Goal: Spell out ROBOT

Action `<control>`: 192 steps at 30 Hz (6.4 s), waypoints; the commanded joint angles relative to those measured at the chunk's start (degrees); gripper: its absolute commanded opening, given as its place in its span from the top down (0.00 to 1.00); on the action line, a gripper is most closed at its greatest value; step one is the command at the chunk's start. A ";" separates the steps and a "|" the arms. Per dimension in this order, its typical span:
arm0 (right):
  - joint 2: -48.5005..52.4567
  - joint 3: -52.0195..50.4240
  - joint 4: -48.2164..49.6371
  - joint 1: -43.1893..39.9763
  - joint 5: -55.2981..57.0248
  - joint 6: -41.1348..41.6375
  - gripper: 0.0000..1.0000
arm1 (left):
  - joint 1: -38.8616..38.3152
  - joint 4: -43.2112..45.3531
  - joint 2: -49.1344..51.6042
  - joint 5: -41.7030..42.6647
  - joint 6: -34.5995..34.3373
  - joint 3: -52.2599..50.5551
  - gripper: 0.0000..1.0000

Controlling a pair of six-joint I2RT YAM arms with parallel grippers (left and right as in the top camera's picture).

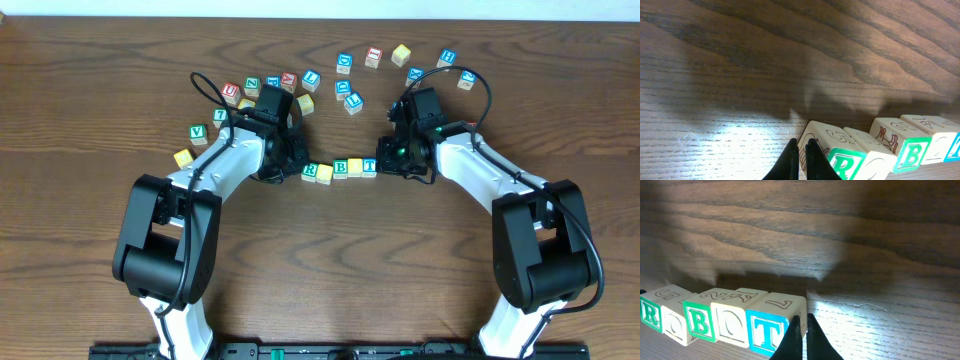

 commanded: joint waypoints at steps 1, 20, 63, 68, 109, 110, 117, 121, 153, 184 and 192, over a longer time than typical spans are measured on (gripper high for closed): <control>0.52 -0.31 0.04 0.31 -0.81 -1.40 0.99 | -0.09 0.07 0.39 0.57 0.98 -0.22 0.93; 0.52 -0.31 -0.55 0.31 -1.86 -1.40 0.99 | -2.80 0.24 0.39 0.50 0.33 -0.22 0.93; -0.79 12.13 -22.25 11.80 -1.86 1.90 0.99 | 5.73 -1.33 -9.70 -3.63 10.82 0.20 0.92; 0.68 10.60 -21.09 16.65 4.22 10.64 0.99 | 5.73 -0.79 -7.69 -0.66 12.72 0.20 0.93; 4.31 10.60 -13.97 20.06 10.45 16.44 0.99 | 2.71 5.18 -1.31 7.76 17.07 0.20 0.93; 4.31 10.60 -13.92 20.06 10.47 16.44 0.99 | 2.71 5.03 -1.31 7.08 17.07 0.17 0.92; 4.31 10.60 -14.21 20.00 10.40 16.46 0.99 | 2.71 4.57 -1.09 3.08 17.09 0.17 0.93; 4.31 10.60 -14.78 20.00 10.45 16.74 0.99 | 2.64 4.52 0.72 4.00 17.05 0.17 0.93; 7.13 11.56 -12.24 18.01 7.30 16.59 0.99 | 2.82 2.43 2.27 7.28 15.87 0.20 0.93; 7.13 13.60 -8.74 17.42 6.67 11.65 0.99 | 1.27 -2.80 2.25 9.79 12.07 0.20 0.93; 7.10 19.91 -16.28 17.38 7.37 6.99 0.97 | 1.27 -2.80 2.25 9.60 12.07 0.20 0.93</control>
